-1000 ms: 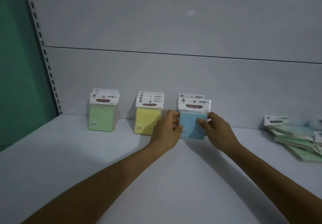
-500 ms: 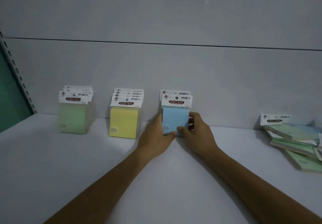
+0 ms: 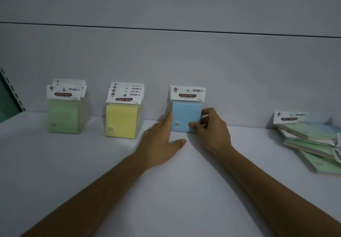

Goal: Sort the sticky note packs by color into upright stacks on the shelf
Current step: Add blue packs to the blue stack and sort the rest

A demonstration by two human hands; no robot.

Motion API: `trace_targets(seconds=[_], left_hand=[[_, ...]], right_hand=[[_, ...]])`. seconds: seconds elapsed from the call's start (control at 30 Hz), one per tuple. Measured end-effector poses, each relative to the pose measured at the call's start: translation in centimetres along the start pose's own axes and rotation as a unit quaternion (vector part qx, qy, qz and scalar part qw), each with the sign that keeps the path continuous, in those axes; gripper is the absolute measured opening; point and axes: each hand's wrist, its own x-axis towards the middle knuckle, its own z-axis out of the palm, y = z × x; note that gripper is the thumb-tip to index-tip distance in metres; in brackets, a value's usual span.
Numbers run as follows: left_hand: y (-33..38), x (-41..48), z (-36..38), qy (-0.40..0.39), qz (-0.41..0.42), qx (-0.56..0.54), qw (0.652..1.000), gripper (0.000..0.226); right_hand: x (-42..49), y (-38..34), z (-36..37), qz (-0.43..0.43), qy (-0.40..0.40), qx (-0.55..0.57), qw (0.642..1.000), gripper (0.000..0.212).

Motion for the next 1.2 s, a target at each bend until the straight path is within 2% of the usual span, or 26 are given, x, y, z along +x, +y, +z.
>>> trace_targets(seconds=[0.1,0.43,0.6,0.77,0.87,1.0,1.1,1.2], left_hand=[[0.1,0.0,0.0,-0.006,-0.008,0.045,0.999,0.083],[-0.2,0.1,0.0,-0.041,-0.013,0.046,0.998,0.092],[0.0,-0.2,-0.1,-0.032,0.000,0.022,0.999,0.097],[-0.2,0.2,0.5,-0.029,0.001,0.070,0.997,0.097],[-0.1,0.1,0.8,-0.005,0.006,0.060,0.998,0.094],[0.1,-0.1,0.5,0.067,0.001,0.067,0.996,0.092],[0.8,-0.8,0.1,0.088,0.029,0.107,0.990,0.087],[2.0,-1.6,-0.3,0.079,0.061,0.146,0.984,0.079]], right_hand=[[0.2,0.4,-0.1,0.006,0.001,0.003,1.000,0.029],[0.1,0.6,0.2,-0.015,0.007,0.013,1.000,0.028],[0.0,0.3,0.2,0.000,0.012,-0.009,1.000,0.032],[-0.3,0.1,-0.2,0.024,0.011,-0.005,1.000,0.030],[-0.6,-0.3,-0.5,0.035,0.009,0.022,0.999,0.037],[-2.3,-0.7,-1.5,0.062,0.031,0.050,0.996,0.051],[-4.8,-0.7,-3.2,0.075,0.029,0.049,0.996,0.049],[-7.6,-0.5,-6.0,0.051,0.009,0.014,0.999,0.047]])
